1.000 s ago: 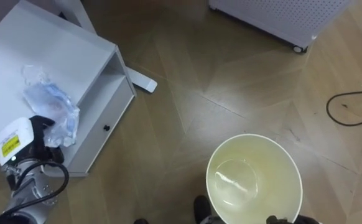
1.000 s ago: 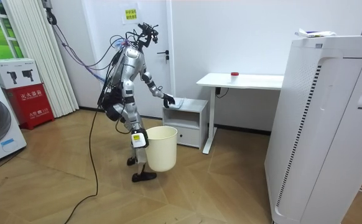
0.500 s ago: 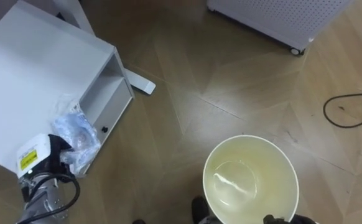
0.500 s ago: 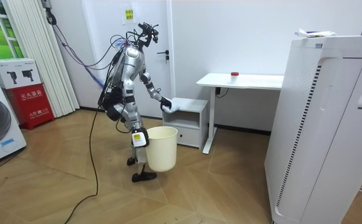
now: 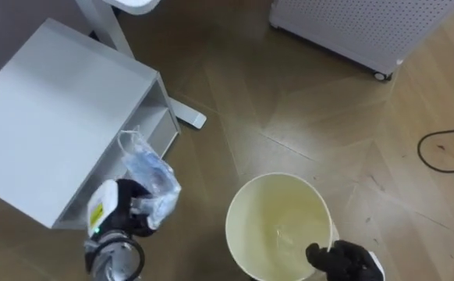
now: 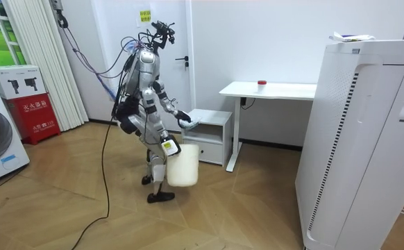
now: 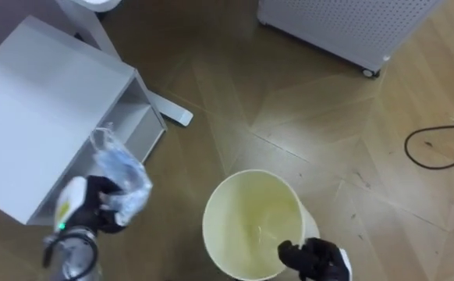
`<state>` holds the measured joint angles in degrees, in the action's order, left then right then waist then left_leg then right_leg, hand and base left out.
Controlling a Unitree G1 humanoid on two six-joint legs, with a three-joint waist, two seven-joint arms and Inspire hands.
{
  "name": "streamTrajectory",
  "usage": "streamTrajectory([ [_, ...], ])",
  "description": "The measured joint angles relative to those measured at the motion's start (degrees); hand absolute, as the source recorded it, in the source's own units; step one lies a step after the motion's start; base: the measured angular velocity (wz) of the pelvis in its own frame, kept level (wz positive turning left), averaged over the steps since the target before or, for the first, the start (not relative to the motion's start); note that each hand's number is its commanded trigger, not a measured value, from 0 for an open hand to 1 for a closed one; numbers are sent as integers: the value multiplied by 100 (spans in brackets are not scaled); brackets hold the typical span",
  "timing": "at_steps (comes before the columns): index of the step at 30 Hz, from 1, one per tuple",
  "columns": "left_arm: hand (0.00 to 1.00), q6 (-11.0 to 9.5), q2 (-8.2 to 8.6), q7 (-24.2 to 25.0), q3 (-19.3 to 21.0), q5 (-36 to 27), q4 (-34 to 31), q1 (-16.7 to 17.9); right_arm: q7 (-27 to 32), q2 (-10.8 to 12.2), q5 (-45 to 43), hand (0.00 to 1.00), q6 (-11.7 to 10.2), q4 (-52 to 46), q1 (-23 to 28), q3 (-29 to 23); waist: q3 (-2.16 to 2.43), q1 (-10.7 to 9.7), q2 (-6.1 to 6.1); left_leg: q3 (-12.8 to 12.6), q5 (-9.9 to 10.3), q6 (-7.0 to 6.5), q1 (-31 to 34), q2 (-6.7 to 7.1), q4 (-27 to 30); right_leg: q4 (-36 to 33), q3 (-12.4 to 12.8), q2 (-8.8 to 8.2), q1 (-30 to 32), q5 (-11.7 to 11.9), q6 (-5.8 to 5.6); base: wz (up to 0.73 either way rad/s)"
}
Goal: Pick garbage
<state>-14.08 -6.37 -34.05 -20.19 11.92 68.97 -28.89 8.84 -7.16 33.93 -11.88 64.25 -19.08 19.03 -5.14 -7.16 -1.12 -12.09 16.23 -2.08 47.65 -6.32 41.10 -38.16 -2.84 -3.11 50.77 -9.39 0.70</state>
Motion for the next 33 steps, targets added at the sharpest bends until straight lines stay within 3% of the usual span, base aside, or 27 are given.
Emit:
streamTrajectory([
  [4, 100, -22, 290, 273, -345, 3, -215, 362, -1, 168, -92, 100, -49, -83, 24, 150, 28, 63, 80, -50, 1, 0, -58, 2, -59, 54, 40, 20, -36, 5, -7, -4],
  [7, 100, -142, 370, 385, -674, 3, -326, 621, 18, 176, -133, 100, -57, -156, 135, 397, 72, 139, 148, -80, -3, 1, -133, 9, -133, 88, 45, 10, -84, 6, -9, 0],
  [16, 100, -134, 446, 1267, -1258, -114, -355, 955, -158, 196, -285, 100, -46, -135, 325, 725, 161, 287, 183, -159, -18, -17, -309, 17, -258, 167, 102, 6, -206, 24, -35, -1],
  [18, 100, -125, 474, 1491, -1268, -114, -354, 1051, -261, 213, -310, 100, 0, -124, 345, 720, 202, 290, 180, -177, -18, -18, -359, 22, -279, 184, 95, 0, -240, 27, -37, -5],
  [26, 100, 52, 522, 2124, -1367, -113, -355, 1177, -497, 219, -435, 100, 152, -111, 355, 720, 203, 306, 181, -176, -96, -17, -532, 106, -444, 269, 80, -62, -379, 59, -38, 1],
  [27, 53, 56, 523, 2205, -1378, -113, -355, 1187, -540, 219, -475, 100, 153, -115, 375, 719, 203, 314, 180, -176, -96, -17, -533, 104, -444, 270, 81, -58, -379, 59, -39, 0],
  [28, 0, 56, 518, 2275, -1384, -110, -355, 1211, -585, 225, -478, 100, 153, -114, 378, 716, 203, 318, 180, -178, -96, -17, -532, 103, -444, 272, 82, -56, -378, 59, -39, 0],
  [33, 0, 56, 490, 2488, -1384, -109, -355, 1263, -717, 233, -488, 100, 152, -78, 370, 698, 202, 335, 180, -184, -96, -17, -529, 101, -453, 289, 83, -47, -377, 60, -39, 0],
])
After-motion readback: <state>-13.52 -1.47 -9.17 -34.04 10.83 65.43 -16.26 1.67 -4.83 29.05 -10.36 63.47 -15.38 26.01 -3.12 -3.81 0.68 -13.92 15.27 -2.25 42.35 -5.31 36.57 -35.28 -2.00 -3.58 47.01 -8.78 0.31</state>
